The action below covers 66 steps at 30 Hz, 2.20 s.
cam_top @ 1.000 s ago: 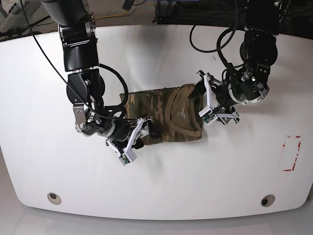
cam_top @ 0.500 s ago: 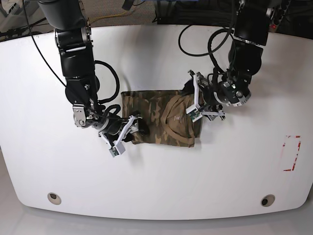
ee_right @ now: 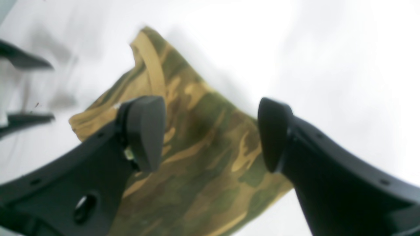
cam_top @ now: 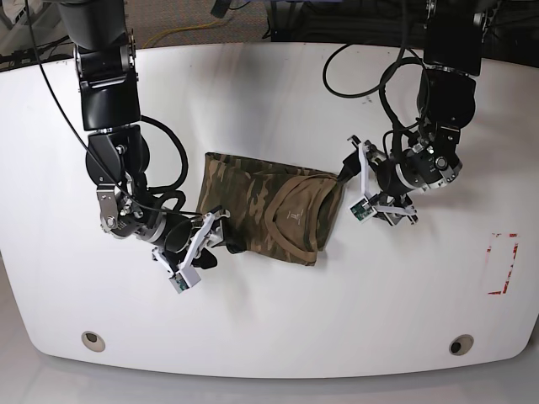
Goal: Fold the T-shirt properly
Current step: 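Press and square the folded bundle with both grippers, then grasp the folded bundle with the left gripper and slide it to the table edge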
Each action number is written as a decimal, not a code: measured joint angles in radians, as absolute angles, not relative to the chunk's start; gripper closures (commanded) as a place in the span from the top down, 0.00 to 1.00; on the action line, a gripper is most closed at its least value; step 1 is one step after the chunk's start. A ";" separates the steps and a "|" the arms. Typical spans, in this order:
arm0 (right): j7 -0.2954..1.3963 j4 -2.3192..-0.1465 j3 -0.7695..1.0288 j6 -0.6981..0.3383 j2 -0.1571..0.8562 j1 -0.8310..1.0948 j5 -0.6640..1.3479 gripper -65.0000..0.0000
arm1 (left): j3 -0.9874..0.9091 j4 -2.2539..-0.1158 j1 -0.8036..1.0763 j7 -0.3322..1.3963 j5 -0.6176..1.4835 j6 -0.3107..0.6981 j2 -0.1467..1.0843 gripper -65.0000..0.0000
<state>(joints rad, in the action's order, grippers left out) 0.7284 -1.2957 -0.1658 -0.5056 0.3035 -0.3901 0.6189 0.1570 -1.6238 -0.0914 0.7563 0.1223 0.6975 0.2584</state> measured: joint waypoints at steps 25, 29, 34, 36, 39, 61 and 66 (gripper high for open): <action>0.580 -1.261 -0.161 -0.584 0.277 -0.206 0.276 0.64 | 0.161 -1.412 -0.149 0.747 0.113 0.699 0.134 0.61; 0.650 -1.363 -0.164 -0.588 0.238 -0.144 0.270 0.64 | 0.159 -1.348 -0.227 0.731 0.124 0.697 0.176 0.61; 0.744 -1.448 -0.166 -0.592 0.157 -0.097 0.265 0.64 | 0.156 -1.326 -0.274 0.704 0.120 0.697 0.236 0.61; 0.750 -1.467 -0.168 -0.595 0.125 -0.088 0.260 0.64 | 0.157 -1.327 -0.281 0.698 0.122 0.697 0.256 0.61; 0.762 -1.473 -0.167 -0.593 0.083 -0.087 0.255 0.64 | 0.157 -1.393 -0.265 0.710 0.120 0.698 0.295 0.61; 0.807 -1.539 -0.023 -0.603 0.115 -0.127 0.265 0.64 | 0.121 -1.731 -0.057 0.701 -0.063 0.438 0.003 0.78; 0.810 -1.518 0.048 -0.602 0.120 -0.130 0.259 0.64 | 0.181 -1.632 -0.013 0.560 -0.088 0.323 -0.030 0.78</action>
